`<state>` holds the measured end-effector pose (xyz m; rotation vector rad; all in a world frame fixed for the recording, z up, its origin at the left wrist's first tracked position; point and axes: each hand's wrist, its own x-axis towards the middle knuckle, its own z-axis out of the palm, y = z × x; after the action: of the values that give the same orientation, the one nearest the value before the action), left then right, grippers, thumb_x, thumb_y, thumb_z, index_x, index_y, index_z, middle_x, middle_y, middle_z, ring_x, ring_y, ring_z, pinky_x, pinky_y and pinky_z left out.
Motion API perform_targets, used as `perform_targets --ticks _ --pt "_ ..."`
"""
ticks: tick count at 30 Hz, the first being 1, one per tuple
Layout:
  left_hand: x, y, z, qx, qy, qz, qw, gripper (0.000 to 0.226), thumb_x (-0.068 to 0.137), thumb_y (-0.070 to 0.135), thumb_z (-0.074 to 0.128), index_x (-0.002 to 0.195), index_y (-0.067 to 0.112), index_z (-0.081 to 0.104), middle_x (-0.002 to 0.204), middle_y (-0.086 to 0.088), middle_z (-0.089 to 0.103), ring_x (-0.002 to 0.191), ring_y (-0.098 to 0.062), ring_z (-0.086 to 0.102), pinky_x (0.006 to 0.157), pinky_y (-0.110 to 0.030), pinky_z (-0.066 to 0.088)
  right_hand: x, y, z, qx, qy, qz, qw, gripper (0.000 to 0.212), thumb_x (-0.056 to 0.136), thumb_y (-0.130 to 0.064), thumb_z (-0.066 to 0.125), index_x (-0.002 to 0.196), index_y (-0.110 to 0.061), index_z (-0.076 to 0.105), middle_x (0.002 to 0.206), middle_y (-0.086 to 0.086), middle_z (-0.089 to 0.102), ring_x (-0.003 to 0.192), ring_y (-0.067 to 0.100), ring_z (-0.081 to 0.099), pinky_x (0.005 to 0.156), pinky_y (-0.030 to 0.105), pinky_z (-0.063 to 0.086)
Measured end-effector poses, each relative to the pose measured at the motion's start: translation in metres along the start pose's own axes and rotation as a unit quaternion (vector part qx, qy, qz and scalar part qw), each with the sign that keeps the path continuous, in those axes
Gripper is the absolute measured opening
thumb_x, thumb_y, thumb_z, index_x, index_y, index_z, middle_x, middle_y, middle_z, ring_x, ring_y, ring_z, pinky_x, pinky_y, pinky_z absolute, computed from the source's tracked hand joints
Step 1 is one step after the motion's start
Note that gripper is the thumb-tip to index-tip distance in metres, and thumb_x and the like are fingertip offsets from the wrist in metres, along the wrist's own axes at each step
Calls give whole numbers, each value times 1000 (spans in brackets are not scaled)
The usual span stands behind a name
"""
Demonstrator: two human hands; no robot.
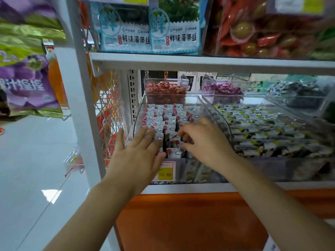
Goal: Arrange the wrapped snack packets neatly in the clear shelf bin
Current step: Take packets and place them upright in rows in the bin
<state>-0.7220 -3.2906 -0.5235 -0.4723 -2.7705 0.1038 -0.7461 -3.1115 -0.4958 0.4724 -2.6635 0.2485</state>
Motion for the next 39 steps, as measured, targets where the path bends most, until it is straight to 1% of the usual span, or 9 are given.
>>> perform_targets --ticks 6,10,15,20,23,26,30,36,39 --pt "-3 4 -2 30 1 -3 1000 87 75 49 -25 147 30 21 159 1 4 144 -18 -15 112 -59 -9 11 -7 4 4 9 -7 1000 14 87 -28 64 96 -19 70 76 -6 47 99 19 45 75 31 38" --pt "-3 5 0 44 4 0 999 87 74 46 -28 148 29 13 159 1 1 144 -19 -17 112 -58 -8 22 -8 4 -10 35 -46 998 13 89 -26 61 95 -19 71 91 -1 67 96 18 43 73 32 38" --pt "-2 5 1 40 0 0 999 86 74 46 -27 149 28 12 159 1 4 144 -19 -14 114 -58 -4 22 -8 14 36 -60 -27 997 21 92 -27 56 110 -23 68 109 5 64 106 22 47 88 38 44" --pt "-2 5 5 41 1 -6 999 82 74 45 -29 150 28 -4 159 1 2 144 -19 -15 114 -58 -3 13 -1 -2 129 21 -8 991 16 89 -24 60 102 -23 70 91 -10 63 100 13 46 81 33 43" --pt "-1 5 6 35 -2 -9 999 82 73 46 -30 149 29 -7 159 3 0 144 -18 -16 113 -58 -5 1 0 -6 135 -22 -35 990 19 88 -36 60 92 -23 72 88 -9 67 93 12 42 76 29 34" --pt "-1 5 5 30 -4 -10 999 84 72 46 -30 149 28 -3 159 3 0 144 -17 -16 112 -57 -4 -5 0 -4 103 -42 -43 993 27 84 -48 59 90 -25 72 86 -9 65 91 9 37 75 32 36" --pt "0 7 3 22 -5 -19 1000 85 73 47 -28 150 28 4 159 4 5 145 -16 -13 113 -57 -2 -3 -5 3 68 -39 -74 994 18 88 -38 60 91 -24 70 90 -11 64 91 10 37 77 32 34" --pt "-1 6 1 -1 -12 -29 1000 81 76 49 -25 149 32 6 158 7 7 145 -13 -11 113 -55 -5 -5 1 -16 276 90 19 957 6 91 -14 58 90 -12 64 77 -15 54 68 -7 50 64 5 39" --pt "-2 7 -3 -13 15 -29 999 74 82 51 -17 148 32 13 156 9 15 145 -11 -5 114 -52 -7 -11 12 -30 325 188 60 925 7 91 -12 56 86 -16 61 79 -8 59 71 0 56 65 12 46"
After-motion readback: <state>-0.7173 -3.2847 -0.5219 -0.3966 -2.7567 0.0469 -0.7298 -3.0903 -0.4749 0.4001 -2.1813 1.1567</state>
